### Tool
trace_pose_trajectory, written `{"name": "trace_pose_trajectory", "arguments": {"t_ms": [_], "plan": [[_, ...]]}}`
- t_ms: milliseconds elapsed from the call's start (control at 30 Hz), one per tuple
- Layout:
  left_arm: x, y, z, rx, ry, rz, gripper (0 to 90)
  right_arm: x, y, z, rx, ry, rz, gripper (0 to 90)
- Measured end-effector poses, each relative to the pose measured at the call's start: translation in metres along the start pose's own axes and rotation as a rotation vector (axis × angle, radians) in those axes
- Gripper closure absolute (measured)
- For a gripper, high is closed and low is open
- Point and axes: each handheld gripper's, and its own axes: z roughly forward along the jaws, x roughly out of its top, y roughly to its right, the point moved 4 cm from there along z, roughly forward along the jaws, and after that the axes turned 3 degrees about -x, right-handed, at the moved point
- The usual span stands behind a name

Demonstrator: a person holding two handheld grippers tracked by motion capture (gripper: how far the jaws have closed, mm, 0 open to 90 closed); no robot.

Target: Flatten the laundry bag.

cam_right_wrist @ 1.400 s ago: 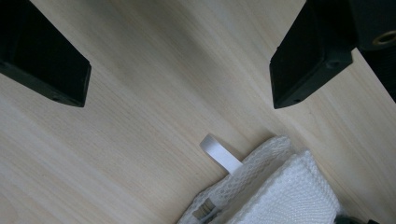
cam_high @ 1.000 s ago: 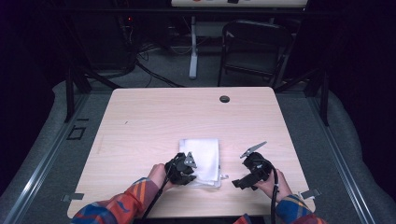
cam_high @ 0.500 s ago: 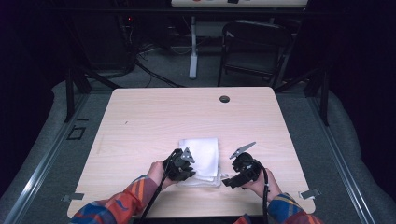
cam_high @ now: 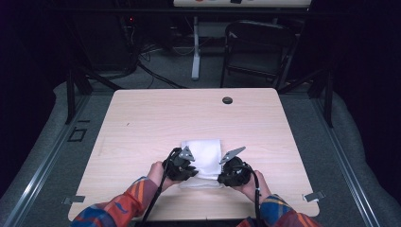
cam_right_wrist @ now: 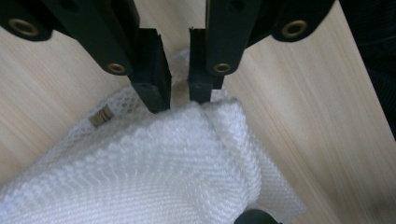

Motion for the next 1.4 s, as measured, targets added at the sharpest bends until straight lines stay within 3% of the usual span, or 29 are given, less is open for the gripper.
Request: {"name": "trace_pose_trajectory", "arguments": {"t_ms": [100,167,467,833,1400], "plan": [[0.000,0.000,-0.001,0.001,0.003,-0.001,81.0,0.002,-0.001,0.004,-0.005,0.011,0.004,84.6],[0.000,-0.001,-0.001,0.001,0.006,-0.007,80.9,-0.001,0.000,0.011,-0.003,-0.009,-0.001,87.4],[0.000,-0.003,-0.001,0.000,0.012,-0.019,80.7,-0.004,0.003,0.021,0.004,-0.029,-0.004,90.0],[0.000,-0.004,-0.003,0.011,0.020,-0.018,80.6,-0.006,0.002,0.021,0.004,-0.013,-0.056,90.0],[0.006,-0.016,-0.013,0.031,0.066,-0.027,80.4,-0.006,0.001,0.022,0.002,-0.010,-0.067,90.0]]}}
